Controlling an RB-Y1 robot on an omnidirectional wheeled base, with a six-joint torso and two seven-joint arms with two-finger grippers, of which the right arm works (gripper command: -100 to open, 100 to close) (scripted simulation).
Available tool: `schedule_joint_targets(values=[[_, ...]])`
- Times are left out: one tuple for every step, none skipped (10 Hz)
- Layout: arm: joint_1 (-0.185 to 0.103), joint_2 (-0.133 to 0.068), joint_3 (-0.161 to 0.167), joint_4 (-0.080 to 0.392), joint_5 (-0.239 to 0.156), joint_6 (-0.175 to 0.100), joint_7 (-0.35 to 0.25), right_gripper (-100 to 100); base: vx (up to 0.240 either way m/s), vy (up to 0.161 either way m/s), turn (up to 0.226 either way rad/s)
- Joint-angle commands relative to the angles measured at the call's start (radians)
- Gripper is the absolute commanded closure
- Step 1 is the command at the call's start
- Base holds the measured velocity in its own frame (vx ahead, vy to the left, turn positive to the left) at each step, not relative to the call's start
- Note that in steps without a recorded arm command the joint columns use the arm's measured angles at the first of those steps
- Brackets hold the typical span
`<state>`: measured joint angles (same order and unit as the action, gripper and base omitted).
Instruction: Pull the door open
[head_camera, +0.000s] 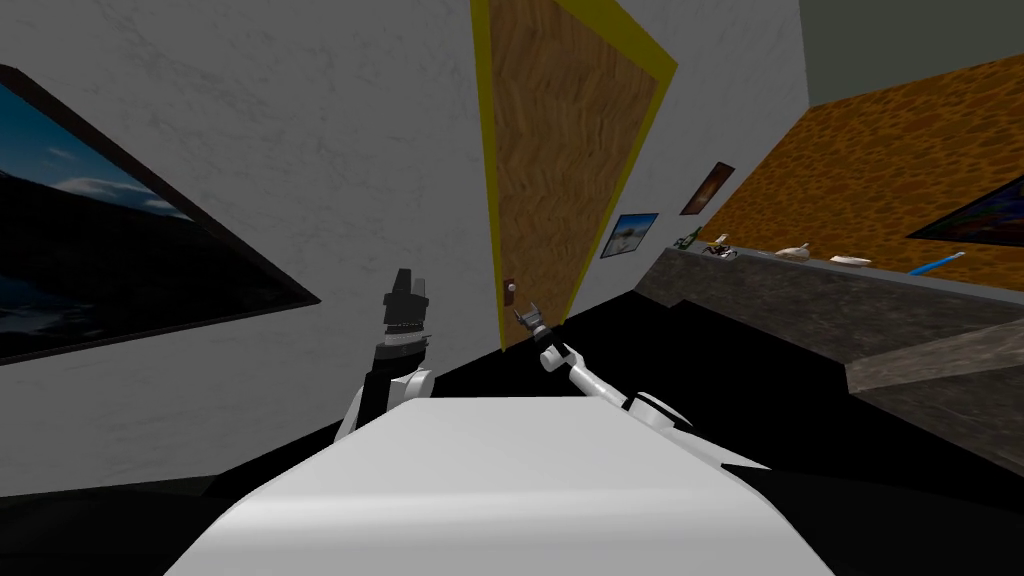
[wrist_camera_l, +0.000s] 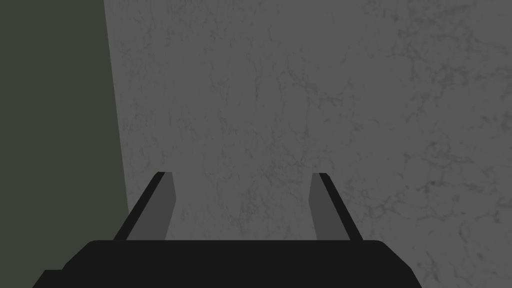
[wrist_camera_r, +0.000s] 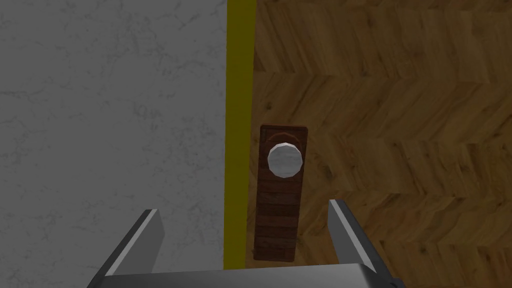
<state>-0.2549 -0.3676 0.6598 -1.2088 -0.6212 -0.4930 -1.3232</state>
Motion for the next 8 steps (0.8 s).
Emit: schedule_joint_targets(values=[[-0.022,-0.007,0.018,0.036,-0.013,-0.002,-0.033,-100,0.075,0.025,-0.037],[-0.039,-0.015,0.033,0.063,-0.027,0.001,-0.060,-100,0.104,0.051,-0.052],[-0.048,-0.018,0.040,0.076,-0.034,0.002,-0.074,-100,0.116,0.057,-0.040],[-0.065,-0.026,0.055,0.101,-0.048,0.005,-0.101,-100,0.128,0.056,-0.049],[-0.071,-0.029,0.061,0.112,-0.053,0.006,-0.111,-100,0.106,0.057,-0.036],[-0.083,-0.034,0.071,0.130,-0.063,0.008,-0.130,-100,0.088,0.041,-0.038],[-0.095,-0.039,0.081,0.148,-0.072,0.010,-0.149,-100,0.102,0.042,-0.038],[-0.105,-0.044,0.090,0.163,-0.081,0.012,-0.165,-100,0.099,0.039,-0.037]])
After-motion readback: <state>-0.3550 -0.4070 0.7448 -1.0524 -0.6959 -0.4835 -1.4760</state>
